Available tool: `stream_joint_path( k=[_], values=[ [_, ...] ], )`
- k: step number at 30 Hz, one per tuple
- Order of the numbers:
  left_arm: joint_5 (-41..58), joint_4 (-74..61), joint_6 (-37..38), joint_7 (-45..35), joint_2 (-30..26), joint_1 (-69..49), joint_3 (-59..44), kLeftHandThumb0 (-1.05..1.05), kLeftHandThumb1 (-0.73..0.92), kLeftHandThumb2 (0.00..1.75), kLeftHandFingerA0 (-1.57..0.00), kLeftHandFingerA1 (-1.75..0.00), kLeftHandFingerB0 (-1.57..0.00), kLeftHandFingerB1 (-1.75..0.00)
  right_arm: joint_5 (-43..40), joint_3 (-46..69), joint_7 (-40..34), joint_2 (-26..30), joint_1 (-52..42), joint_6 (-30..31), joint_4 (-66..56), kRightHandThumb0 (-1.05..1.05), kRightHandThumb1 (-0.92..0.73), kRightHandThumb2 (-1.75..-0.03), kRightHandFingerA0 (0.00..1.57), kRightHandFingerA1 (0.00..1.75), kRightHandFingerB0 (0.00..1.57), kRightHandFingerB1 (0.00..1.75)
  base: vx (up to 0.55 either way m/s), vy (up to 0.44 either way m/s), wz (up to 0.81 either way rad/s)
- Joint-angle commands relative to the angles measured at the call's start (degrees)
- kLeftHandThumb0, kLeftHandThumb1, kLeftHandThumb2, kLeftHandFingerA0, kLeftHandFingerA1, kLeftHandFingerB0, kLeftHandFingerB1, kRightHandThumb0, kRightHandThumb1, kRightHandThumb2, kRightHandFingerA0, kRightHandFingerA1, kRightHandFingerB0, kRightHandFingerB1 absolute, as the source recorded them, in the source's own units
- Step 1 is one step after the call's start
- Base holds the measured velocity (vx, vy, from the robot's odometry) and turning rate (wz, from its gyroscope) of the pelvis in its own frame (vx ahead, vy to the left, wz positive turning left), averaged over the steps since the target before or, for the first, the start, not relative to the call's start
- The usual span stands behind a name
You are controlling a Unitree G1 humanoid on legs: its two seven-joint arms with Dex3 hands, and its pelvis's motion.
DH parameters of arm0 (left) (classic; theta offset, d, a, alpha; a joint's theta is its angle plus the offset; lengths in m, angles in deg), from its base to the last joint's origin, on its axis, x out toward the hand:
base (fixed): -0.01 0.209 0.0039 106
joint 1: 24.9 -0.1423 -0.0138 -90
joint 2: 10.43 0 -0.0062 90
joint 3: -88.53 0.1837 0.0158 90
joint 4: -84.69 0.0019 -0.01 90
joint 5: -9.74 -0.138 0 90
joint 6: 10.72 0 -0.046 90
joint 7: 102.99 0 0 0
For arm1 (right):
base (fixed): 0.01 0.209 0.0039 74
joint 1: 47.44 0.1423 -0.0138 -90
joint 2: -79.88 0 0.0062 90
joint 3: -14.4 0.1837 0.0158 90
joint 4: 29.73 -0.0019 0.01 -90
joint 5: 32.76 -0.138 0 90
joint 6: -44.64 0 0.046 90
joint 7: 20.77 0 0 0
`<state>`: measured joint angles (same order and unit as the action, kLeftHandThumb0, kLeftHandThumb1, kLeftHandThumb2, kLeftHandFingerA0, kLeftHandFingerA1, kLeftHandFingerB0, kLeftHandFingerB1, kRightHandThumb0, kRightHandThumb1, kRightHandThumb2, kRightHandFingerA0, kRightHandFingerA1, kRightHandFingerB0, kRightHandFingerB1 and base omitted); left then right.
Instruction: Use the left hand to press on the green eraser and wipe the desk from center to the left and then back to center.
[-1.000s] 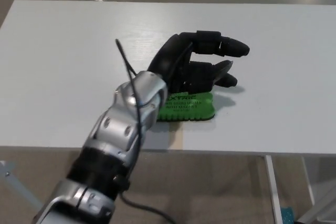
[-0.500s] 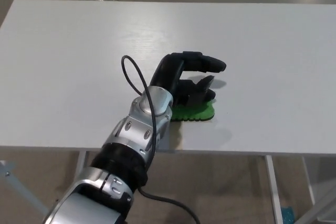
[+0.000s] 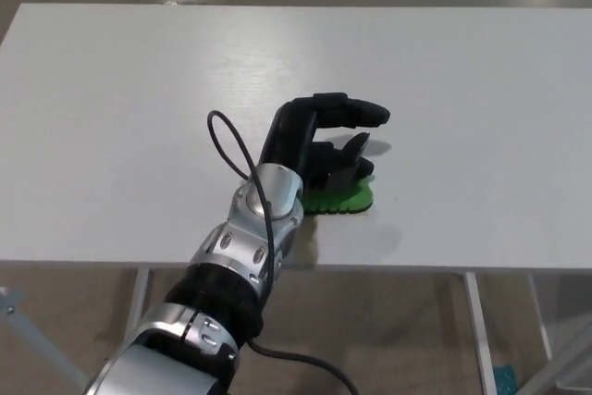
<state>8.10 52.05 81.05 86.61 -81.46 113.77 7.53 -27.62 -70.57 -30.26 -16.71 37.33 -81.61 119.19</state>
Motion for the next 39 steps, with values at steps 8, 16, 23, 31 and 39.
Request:
stream_joint_path(
  k=[8,16,23,31,39],
  values=[
    [-0.66,3.48,4.73,0.95,-0.02,-7.26,-3.02,-0.18,0.82,0.65,-1.03,-0.56,-0.93,-0.51,-0.77,0.43,1.01,-0.50,-0.47,-0.15,-0.82,-0.42,-0.75,-0.63,0.68,0.52,0.56,0.39,0.00,0.000,0.00],
    [0.50,3.82,7.31,-0.55,-1.19,-10.38,-6.19,-0.18,0.82,0.64,-1.03,-0.57,-0.93,-0.51,-0.44,0.33,0.70,-0.80,0.01,-0.70,-0.06,-0.42,-0.75,-0.63,0.68,0.52,0.58,0.39,0.00,0.000,0.00],
    [0.89,3.69,9.18,-2.06,-5.90,-11.80,-9.10,-0.18,0.82,0.65,-1.03,-0.58,-0.93,-0.51,0.15,0.14,0.29,-0.59,0.83,-1.68,1.38,-0.43,-0.75,-0.63,0.68,0.52,0.58,0.40,0.00,0.000,0.00],
    [6.14,2.83,9.58,-6.72,-9.86,-13.60,-16.14,-0.19,0.81,0.64,-1.03,-0.54,-0.94,-0.50,0.23,0.24,-0.51,-1.22,1.02,-1.74,2.31,-0.42,-0.75,-0.63,0.69,0.54,0.60,0.40,0.00,0.000,0.00],
    [9.06,4.17,10.10,-11.37,-15.94,-14.36,-22.02,-0.17,0.80,0.65,-1.03,-0.52,-0.93,-0.49,-1.03,0.75,2.00,-1.12,0.79,-1.59,2.84,-0.43,-0.76,-0.63,0.68,0.54,0.59,0.40,0.00,0.000,0.00]
  ],
)
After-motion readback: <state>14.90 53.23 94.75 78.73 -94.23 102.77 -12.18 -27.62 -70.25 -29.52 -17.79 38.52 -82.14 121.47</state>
